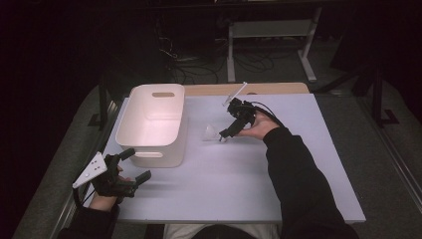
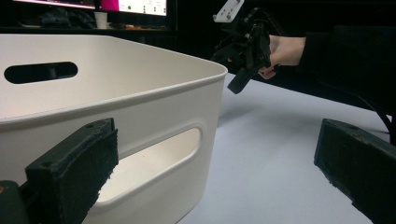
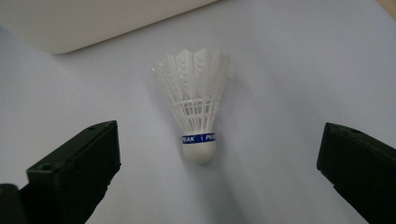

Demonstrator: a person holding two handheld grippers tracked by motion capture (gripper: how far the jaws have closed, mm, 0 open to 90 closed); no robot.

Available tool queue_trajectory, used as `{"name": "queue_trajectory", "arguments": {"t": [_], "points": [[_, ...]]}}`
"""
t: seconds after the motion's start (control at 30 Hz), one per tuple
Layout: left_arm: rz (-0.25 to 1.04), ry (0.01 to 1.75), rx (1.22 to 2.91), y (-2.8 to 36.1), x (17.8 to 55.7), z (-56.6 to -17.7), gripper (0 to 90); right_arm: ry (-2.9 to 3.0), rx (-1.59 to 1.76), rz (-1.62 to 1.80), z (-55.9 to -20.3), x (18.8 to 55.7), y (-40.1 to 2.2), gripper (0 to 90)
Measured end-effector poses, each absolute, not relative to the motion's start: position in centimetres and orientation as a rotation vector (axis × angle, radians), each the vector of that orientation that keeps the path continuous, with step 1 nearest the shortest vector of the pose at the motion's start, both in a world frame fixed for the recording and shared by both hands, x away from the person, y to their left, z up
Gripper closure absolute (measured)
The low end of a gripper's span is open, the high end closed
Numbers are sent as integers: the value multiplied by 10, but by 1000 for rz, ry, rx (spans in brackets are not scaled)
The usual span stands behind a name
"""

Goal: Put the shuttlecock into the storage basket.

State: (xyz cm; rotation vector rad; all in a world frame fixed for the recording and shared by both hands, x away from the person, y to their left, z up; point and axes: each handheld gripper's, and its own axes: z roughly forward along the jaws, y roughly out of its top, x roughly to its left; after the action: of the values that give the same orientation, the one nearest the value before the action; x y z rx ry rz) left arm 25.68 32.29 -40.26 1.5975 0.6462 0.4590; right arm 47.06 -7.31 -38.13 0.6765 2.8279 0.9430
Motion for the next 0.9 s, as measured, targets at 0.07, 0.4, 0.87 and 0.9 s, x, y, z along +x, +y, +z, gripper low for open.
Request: {"name": "queue_trajectory", "arguments": {"t": [0.07,0.4,0.87,0.9], "points": [[460,645,1598,323,257,-403,0,2835,682,941,-384,472,-73,0],[461,648,1597,323,256,-403,0,2860,687,906,-397,478,-71,0],[463,650,1596,324,256,-403,0,2900,654,876,-409,479,-65,0],[463,650,1595,324,256,-403,0,2913,654,860,-412,479,-63,0]]}}
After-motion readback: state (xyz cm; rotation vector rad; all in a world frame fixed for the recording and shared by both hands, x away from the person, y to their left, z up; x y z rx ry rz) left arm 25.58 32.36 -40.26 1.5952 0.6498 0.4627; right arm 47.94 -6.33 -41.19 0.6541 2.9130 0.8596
